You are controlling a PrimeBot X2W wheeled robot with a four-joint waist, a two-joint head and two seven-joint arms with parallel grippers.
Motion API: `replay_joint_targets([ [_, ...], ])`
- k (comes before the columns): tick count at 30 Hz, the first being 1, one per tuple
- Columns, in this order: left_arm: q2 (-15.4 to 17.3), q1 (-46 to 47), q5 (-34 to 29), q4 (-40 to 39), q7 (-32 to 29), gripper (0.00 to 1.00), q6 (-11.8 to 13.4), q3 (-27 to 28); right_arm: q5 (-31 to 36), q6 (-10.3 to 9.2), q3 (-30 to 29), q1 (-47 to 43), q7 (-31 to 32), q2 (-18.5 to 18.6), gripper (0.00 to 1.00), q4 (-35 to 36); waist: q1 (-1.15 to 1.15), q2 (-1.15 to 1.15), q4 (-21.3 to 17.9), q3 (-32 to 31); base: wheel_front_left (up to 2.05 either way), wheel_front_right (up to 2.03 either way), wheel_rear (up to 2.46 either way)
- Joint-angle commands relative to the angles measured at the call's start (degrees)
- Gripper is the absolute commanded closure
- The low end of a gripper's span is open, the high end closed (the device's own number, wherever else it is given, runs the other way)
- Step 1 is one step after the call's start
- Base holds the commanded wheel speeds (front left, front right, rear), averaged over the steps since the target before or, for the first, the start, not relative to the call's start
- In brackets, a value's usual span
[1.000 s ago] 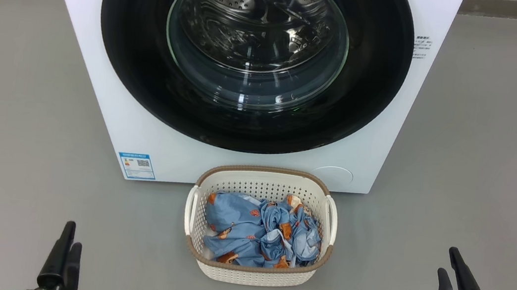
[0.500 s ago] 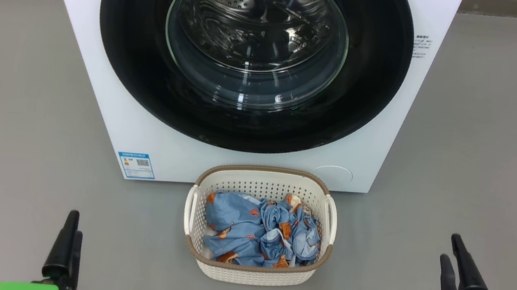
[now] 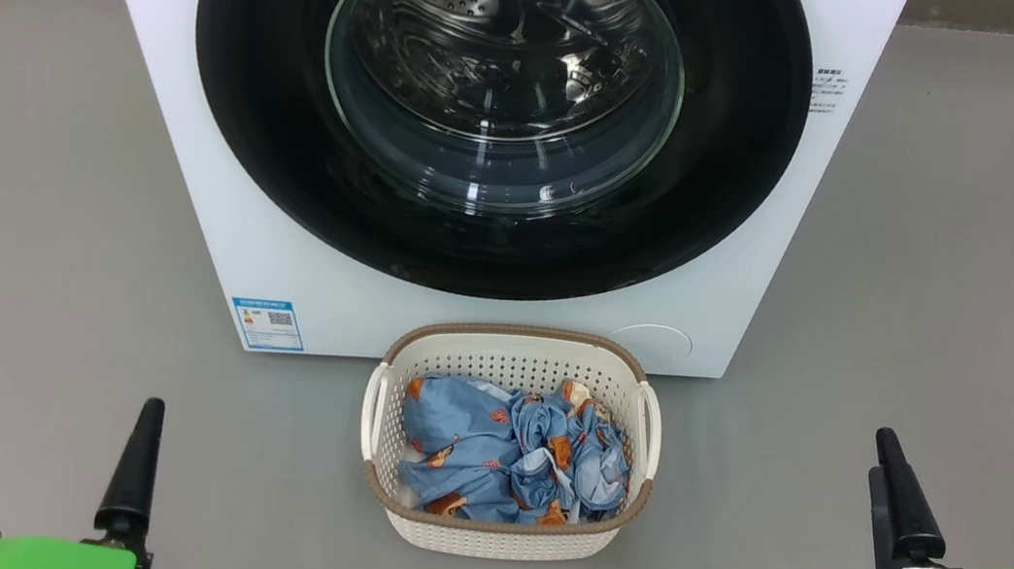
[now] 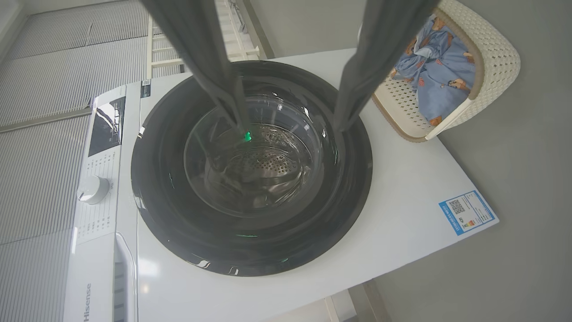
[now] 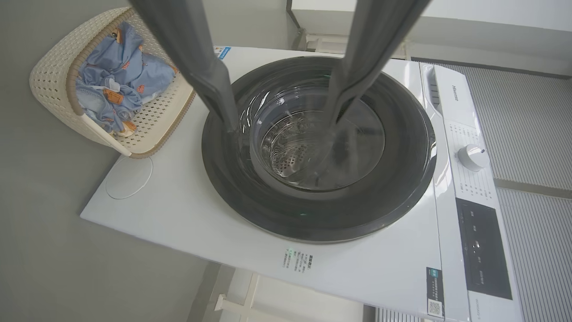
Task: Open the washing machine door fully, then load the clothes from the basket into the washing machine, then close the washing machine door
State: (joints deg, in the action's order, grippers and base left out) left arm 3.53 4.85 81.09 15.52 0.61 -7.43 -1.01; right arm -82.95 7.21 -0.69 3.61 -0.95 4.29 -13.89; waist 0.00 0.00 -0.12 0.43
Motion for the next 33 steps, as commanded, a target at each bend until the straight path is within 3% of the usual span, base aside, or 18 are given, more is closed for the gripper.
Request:
replay_joint_targets([
  [1, 1.0, 3.0, -1.6, -1.8, 0.7, 0.0, 0.0, 0.4, 1.5, 0.16, 0.6, 2.8, -0.6, 0.9, 0.0, 1.6, 0.0, 0.0, 0.0, 0.0, 0.0, 0.0, 0.0],
  [16, 1.3, 4.0, -19.2, -1.2, 3.3, 0.0, 1.1, 0.0, 19.5, 0.18, 2.3, 4.2, -3.1, 2.1, 0.0, 2.0, 0.0, 0.0, -0.2, -0.1, 0.0, 0.0, 0.0],
  [24, 0.7, 4.3, -25.6, -0.4, 4.7, 0.0, 1.4, -0.1, 30.5, 0.19, 2.5, 4.7, -4.5, 2.3, 0.0, 0.9, 0.0, 0.0, -0.2, -0.3, 0.0, 0.0, 0.0],
  [33, 1.3, 4.8, -32.5, 0.6, 6.1, 0.0, 1.7, -1.4, 36.5, 0.2, 3.1, 5.2, -5.8, 2.2, 0.0, 0.4, 0.0, 0.0, -0.3, -0.6, 0.0, 0.0, 0.0],
])
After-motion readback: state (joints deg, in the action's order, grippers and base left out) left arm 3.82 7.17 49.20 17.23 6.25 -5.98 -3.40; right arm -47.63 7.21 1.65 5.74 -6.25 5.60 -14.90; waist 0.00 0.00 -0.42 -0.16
